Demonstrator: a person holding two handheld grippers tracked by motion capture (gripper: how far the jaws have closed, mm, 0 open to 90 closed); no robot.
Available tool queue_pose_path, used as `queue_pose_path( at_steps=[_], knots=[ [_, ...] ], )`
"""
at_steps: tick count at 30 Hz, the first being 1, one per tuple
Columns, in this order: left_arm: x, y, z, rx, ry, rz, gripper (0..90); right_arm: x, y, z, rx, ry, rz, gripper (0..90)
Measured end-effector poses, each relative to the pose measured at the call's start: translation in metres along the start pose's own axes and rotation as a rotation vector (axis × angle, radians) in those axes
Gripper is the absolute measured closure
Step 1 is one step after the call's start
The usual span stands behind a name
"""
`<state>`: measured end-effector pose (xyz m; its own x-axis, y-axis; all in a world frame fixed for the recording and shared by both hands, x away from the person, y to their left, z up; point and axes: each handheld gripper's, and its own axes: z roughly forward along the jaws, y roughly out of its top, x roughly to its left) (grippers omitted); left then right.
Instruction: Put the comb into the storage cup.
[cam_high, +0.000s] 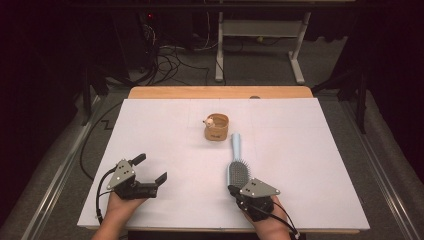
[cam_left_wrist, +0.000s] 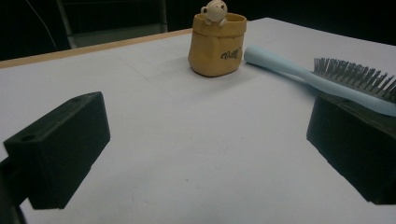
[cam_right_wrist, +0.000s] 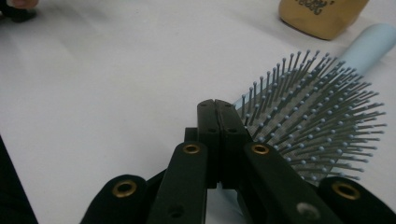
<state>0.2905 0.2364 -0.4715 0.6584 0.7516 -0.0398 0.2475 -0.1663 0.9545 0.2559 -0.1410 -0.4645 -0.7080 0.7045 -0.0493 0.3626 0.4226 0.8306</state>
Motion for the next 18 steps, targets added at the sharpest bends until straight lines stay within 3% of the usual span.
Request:
queue_pose_path(
  at_steps=[18],
  knots=[
    [0.001,0.0,0.0,-0.002,0.0,-0.006,0.1,-0.042,-0.015,-0.024,-0.005,-0.102,0.088,90.0]
  ],
)
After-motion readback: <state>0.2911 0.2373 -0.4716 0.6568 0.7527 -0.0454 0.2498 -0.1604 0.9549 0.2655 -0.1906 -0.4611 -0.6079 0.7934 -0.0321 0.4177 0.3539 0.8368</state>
